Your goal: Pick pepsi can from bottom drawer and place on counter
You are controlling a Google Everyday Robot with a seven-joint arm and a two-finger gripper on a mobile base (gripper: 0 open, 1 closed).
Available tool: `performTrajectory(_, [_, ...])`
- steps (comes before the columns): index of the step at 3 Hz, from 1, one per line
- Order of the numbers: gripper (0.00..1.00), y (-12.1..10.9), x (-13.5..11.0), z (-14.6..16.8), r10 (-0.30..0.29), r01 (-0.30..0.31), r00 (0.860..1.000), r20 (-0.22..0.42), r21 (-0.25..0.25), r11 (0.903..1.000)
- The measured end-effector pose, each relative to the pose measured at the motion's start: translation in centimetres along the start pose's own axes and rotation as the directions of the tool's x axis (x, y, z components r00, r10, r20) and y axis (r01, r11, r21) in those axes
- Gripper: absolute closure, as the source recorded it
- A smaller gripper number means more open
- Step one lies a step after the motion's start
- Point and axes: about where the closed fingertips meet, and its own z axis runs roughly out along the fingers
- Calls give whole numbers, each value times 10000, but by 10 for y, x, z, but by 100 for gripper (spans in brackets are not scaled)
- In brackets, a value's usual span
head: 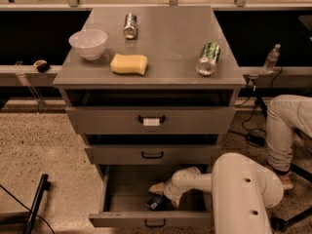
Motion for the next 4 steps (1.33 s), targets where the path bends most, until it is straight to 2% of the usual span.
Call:
performTrajectory(1, [17,3,1,6,124,-122,9998,164,-108,9999])
performTrajectory(2, [17,5,1,9,202,-198,9995,252,-168,9997])
performTrajectory(4, [39,6,2,12,300,-292,9986,444,-193,9994])
